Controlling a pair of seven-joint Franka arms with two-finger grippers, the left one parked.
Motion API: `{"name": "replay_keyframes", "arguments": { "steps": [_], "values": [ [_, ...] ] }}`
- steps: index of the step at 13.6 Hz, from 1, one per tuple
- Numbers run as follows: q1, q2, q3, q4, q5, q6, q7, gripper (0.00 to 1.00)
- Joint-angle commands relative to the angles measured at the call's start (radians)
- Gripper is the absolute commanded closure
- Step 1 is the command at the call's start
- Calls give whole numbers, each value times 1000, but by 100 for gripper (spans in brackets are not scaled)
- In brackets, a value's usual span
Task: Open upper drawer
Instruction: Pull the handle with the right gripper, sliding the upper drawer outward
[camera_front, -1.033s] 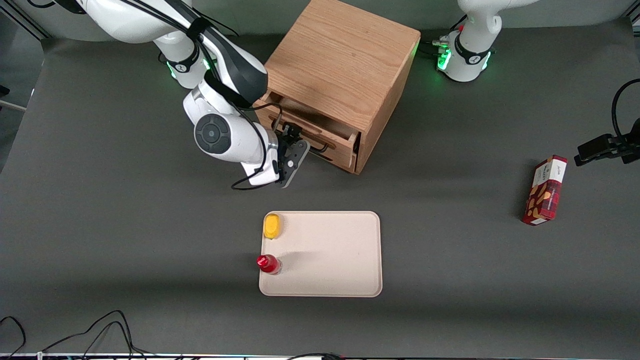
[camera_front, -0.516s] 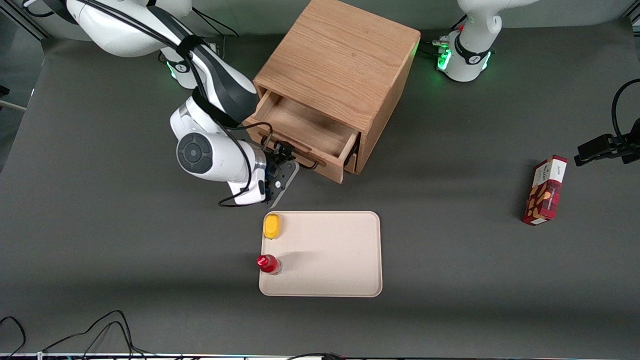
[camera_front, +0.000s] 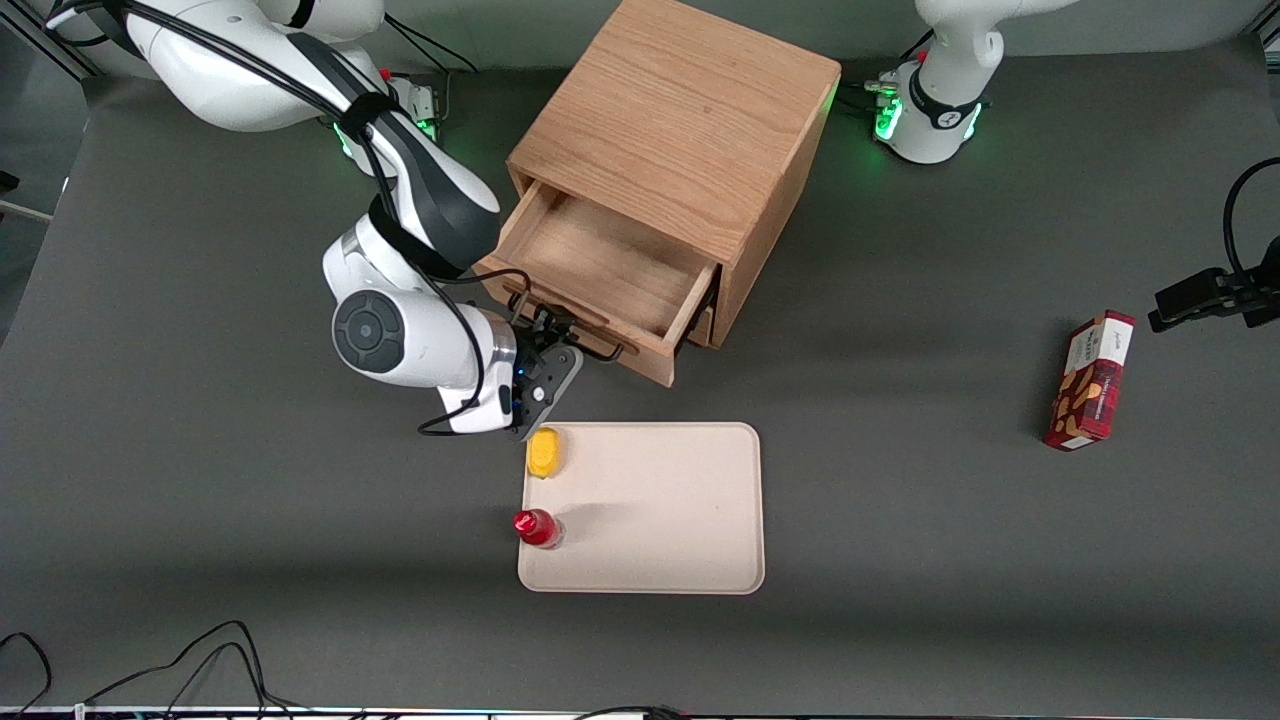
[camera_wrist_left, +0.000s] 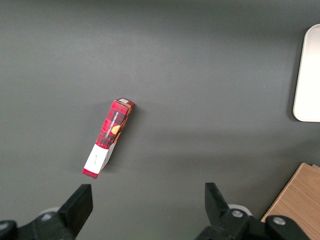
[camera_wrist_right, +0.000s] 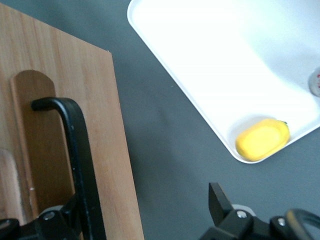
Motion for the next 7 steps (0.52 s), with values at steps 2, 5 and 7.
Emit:
{"name": "replay_keyframes", "arguments": {
  "steps": [2,5,7],
  "values": [
    [0,29,-25,54,-30,-24,-9,0],
    [-1,48,-44,90,-30,-24,-20,0],
    [-3,59,-62,109,-30,-24,-25,0]
  ]
}}
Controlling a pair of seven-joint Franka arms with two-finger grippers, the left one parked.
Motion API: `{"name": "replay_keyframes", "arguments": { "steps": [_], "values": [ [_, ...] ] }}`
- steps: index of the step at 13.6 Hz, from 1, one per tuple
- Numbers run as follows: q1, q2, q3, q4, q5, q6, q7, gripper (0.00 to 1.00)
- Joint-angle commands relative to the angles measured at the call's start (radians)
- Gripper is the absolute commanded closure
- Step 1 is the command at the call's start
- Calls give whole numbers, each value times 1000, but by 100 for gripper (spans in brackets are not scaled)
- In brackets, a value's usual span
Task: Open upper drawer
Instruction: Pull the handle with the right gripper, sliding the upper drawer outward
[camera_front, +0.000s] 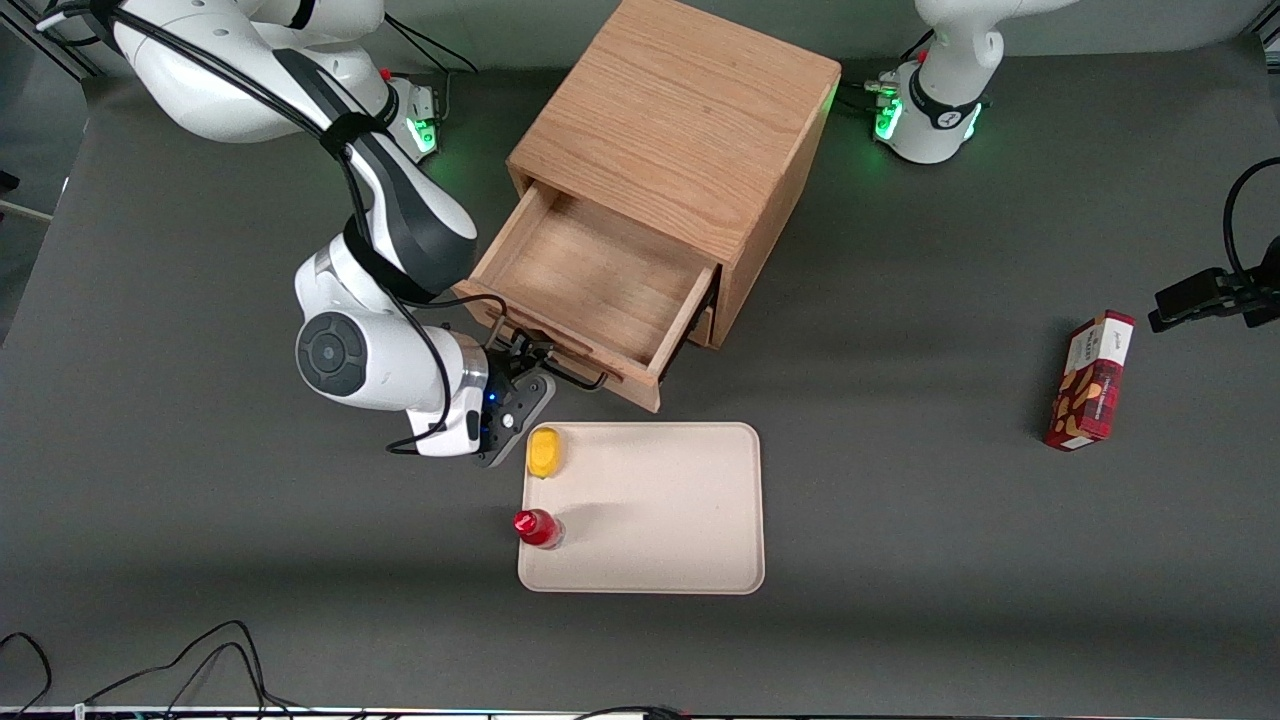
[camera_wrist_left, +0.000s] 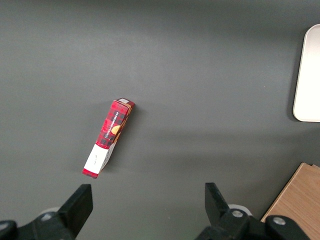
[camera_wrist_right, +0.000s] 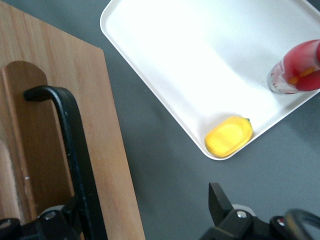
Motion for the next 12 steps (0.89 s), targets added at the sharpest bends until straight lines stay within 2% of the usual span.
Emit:
{"name": "replay_keyframes", "arguments": {
  "steps": [1,7,12],
  "values": [
    [1,45,-22,74,-25,-23,-18,0],
    [0,95,-39,173,-53,-100,-32,0],
    [-2,102,-39,205,-48,-115,-29,0]
  ]
}}
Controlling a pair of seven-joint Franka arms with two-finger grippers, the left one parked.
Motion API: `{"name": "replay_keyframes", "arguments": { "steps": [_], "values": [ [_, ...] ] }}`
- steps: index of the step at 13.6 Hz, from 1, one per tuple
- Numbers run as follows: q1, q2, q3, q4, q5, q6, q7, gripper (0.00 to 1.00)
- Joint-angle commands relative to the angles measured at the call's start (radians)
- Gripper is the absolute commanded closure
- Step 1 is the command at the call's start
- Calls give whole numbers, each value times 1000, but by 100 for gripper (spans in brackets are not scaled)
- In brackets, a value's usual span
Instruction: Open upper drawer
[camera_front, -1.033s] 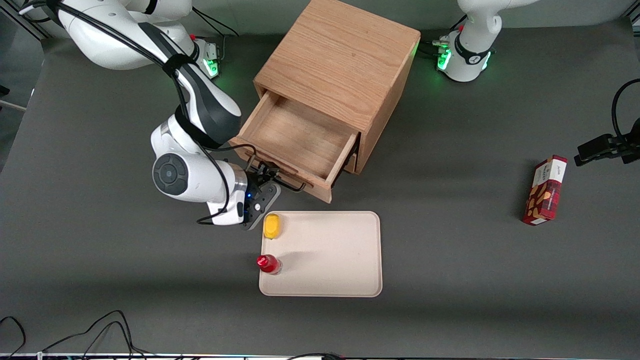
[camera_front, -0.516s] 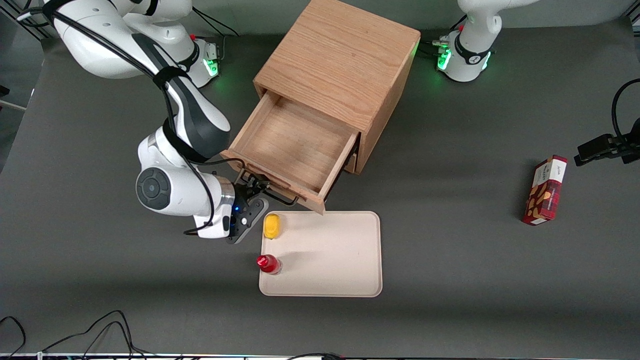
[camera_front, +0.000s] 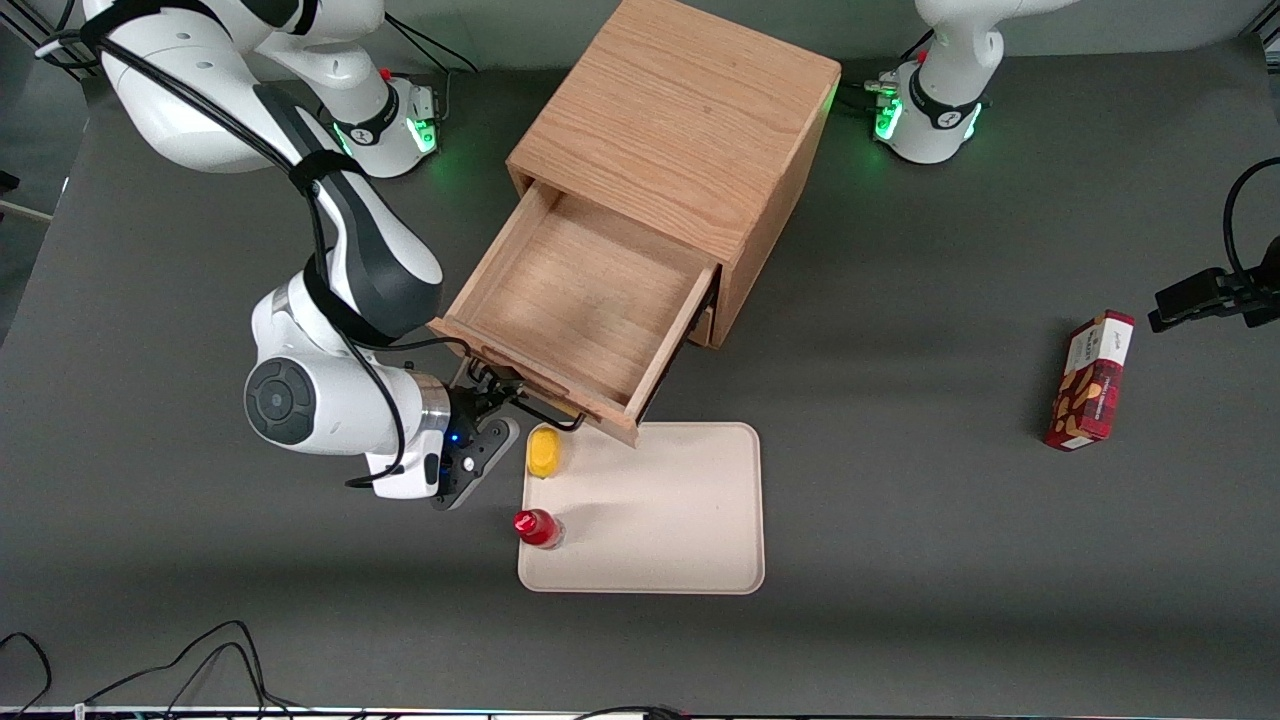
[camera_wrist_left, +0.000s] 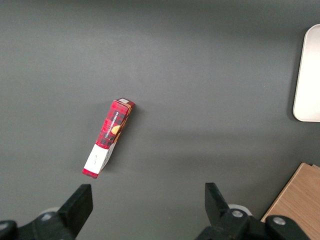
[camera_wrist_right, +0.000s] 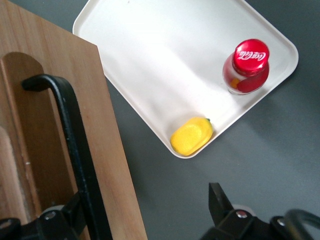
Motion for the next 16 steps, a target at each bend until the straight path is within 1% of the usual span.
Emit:
{"name": "replay_keyframes", "arguments": {
  "steps": [1,4,5,7,9,10,12,13,15,16],
  "values": [
    [4,23,6,68,-20,-61,-11,0],
    [3,-14,17,101,-21,-119,-8,0],
    [3,-53,18,99,-21,-130,-8,0],
    [0,-139,18,96,-12,-199,15,0],
    [-13,-237,12,81,-24,-266,79,0],
    [-16,-279,4,70,-29,-298,156,0],
    [-33,-351,-40,50,-40,-355,330,0],
    [-36,-400,-55,36,-58,-375,369,0],
    [-65,-489,-95,33,-63,-499,377,0],
    [-65,-540,-152,33,-55,-544,383,0]
  ]
}}
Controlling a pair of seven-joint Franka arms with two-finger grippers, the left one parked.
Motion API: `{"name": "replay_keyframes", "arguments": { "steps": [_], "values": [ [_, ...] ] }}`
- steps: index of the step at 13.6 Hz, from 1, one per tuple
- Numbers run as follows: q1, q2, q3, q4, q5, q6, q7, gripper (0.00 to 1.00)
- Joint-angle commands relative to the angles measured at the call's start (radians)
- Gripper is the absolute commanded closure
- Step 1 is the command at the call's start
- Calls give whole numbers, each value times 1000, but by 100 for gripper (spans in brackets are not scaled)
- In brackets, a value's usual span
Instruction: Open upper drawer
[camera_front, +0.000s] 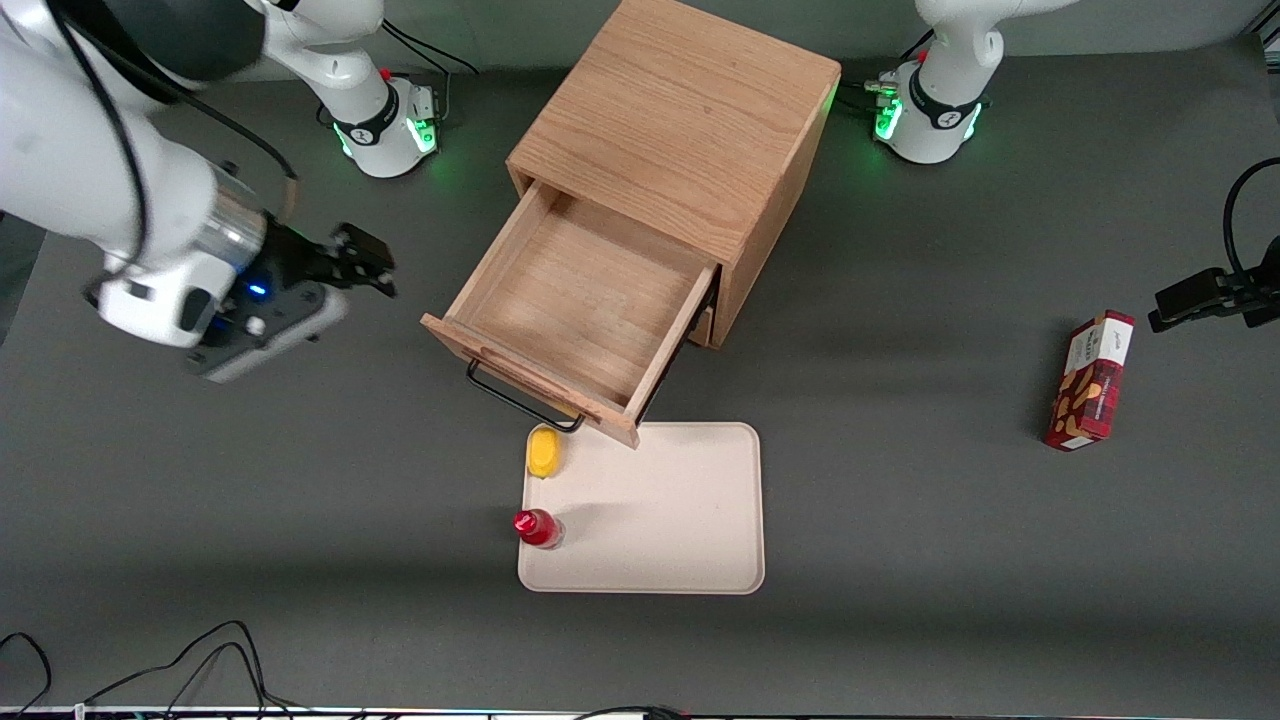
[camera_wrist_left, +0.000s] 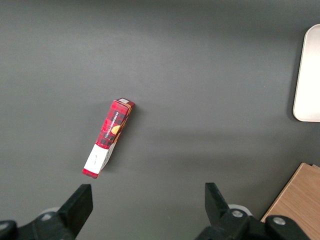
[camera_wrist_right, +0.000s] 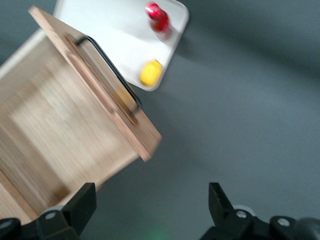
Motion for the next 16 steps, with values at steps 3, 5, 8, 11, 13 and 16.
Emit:
{"name": "replay_keyframes", "arguments": {
  "steps": [3,5,8,11,13,16],
  "values": [
    [-15,-212,-199,-90,33,-240,47,0],
    [-15,-299,-210,-279,27,-212,189,0],
    [-16,-508,-219,-646,31,33,217,0],
    [-16,-592,-279,-805,18,196,222,0],
    [-15,-573,-300,-773,-48,198,275,0],
    [-12,-546,-307,-701,-55,152,279,0]
  ]
}}
